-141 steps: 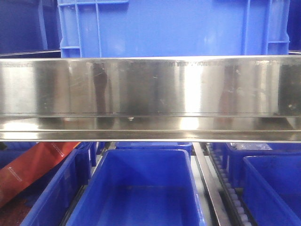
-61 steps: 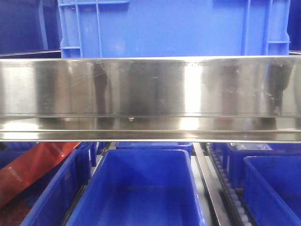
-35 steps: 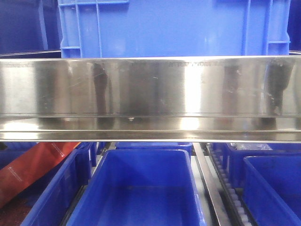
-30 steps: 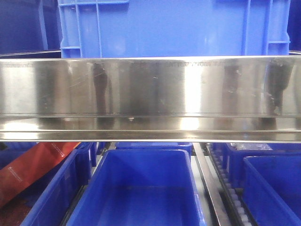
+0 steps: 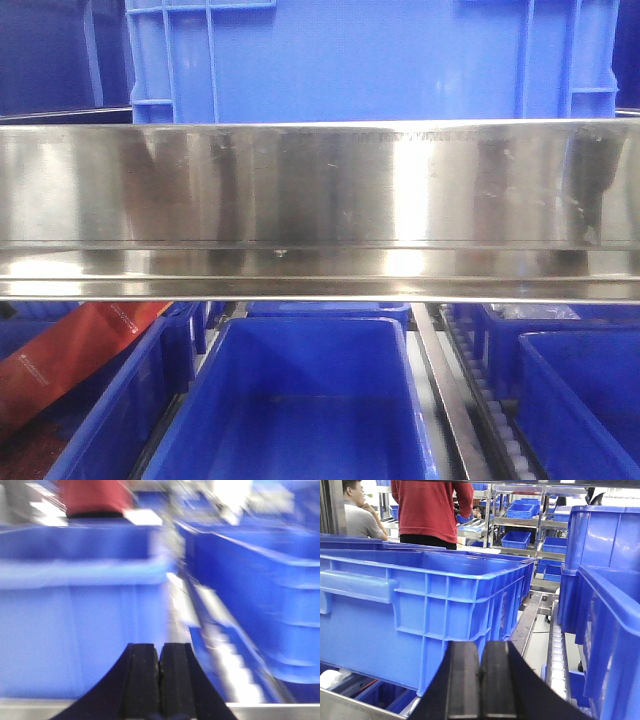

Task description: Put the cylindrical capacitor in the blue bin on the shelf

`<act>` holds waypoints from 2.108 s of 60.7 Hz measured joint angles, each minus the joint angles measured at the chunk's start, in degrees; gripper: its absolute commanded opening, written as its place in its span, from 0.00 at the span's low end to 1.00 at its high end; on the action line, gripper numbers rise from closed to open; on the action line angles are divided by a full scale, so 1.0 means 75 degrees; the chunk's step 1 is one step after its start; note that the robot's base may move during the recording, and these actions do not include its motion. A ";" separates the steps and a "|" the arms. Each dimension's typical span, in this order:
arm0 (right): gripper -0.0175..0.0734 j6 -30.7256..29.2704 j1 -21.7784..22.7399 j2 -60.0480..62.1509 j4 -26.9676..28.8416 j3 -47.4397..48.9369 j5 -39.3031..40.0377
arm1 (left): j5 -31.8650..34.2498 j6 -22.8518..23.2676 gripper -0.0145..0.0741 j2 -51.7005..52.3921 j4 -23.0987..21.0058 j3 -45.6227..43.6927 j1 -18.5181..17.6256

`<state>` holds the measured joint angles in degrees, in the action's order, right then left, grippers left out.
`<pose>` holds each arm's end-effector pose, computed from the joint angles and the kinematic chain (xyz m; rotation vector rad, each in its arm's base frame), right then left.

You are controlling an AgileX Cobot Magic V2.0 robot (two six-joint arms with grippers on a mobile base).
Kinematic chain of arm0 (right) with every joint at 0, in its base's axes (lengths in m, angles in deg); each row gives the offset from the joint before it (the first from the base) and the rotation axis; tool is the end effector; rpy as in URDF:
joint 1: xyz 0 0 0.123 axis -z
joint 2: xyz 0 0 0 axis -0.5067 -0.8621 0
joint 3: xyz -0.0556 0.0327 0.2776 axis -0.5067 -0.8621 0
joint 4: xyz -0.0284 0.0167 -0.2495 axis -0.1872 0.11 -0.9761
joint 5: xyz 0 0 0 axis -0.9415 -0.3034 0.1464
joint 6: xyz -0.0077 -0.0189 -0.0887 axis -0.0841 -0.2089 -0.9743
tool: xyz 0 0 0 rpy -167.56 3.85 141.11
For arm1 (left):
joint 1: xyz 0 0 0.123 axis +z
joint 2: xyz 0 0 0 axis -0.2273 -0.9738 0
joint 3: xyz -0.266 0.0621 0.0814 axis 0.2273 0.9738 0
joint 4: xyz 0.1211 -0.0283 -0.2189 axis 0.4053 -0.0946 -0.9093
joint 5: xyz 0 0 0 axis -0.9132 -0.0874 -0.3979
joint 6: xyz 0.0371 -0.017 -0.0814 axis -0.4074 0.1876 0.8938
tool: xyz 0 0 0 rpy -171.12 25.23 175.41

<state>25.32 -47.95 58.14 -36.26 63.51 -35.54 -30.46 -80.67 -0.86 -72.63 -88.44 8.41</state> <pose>0.0475 0.0179 0.3222 -0.2674 1.5011 0.2544 0.0429 -0.0033 0.3188 0.0694 1.6198 -0.0572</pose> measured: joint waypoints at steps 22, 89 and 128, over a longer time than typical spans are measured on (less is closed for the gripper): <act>0.01 0.0000 0.0000 0.0000 0.0000 0.0000 0.0000 | 0.2446 0.0000 0.04 0.1245 -0.0087 0.3237 0.0230; 0.01 0.0014 0.0014 0.0000 0.0000 0.0000 0.0000 | 0.3138 0.0000 0.04 0.1245 -0.0179 0.3585 0.0230; 0.01 0.0014 0.2282 0.0954 0.0063 -0.2316 0.0968 | 0.3153 0.0000 0.04 0.1245 -0.0194 0.3585 0.0230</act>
<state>25.43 -30.83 65.29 -35.79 46.14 -28.27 -6.82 -80.67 8.47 -74.08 -61.55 10.14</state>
